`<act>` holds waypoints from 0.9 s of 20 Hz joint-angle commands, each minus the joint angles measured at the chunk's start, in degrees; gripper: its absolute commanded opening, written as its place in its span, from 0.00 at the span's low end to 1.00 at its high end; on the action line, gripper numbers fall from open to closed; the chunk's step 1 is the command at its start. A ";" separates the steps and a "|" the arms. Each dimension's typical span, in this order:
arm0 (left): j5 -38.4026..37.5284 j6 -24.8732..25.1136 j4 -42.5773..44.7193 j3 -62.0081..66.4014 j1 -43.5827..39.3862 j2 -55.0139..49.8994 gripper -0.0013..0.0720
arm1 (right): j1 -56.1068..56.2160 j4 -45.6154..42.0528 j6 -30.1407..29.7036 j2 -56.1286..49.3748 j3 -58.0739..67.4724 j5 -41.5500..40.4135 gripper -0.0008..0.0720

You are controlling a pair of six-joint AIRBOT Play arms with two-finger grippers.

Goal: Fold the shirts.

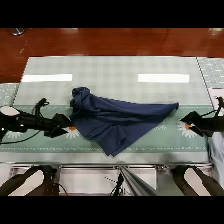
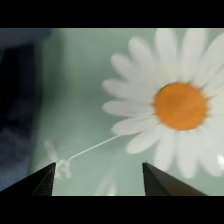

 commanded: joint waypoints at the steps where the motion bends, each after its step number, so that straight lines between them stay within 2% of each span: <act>1: 7.19 0.79 -8.37 -5.31 -7.76 -0.59 0.97 | -0.96 12.50 -7.04 1.36 -5.92 -1.73 0.86; 7: 19.43 -0.07 -16.13 -5.16 -20.90 -1.97 0.97 | -0.96 14.36 -8.04 1.36 -5.92 -1.81 0.86; 12: 21.42 0.17 -18.40 -2.95 -22.77 -5.31 0.97 | -0.96 14.38 -8.07 1.36 -5.90 -2.95 0.86; 13: 21.46 0.22 -18.53 -2.01 -22.82 -6.10 0.93 | -0.96 14.36 -8.07 1.36 -5.90 -3.48 0.86; 14: 21.42 0.42 -18.53 -0.92 -22.82 -6.93 0.66 | -0.96 14.38 -8.07 1.36 -5.90 -4.13 0.86; 15: 21.38 1.70 -18.56 0.26 -22.82 -7.61 0.09 | -0.96 14.38 -8.07 1.36 -5.84 -4.59 0.86; 16: 21.40 3.45 -18.58 1.44 -22.82 -7.96 0.05 | -0.96 14.40 -8.07 1.36 -5.51 -4.92 0.86; 18: 21.40 3.80 -18.56 3.89 -22.75 -7.98 0.05 | -0.96 14.40 -8.04 1.33 -3.87 -5.57 0.86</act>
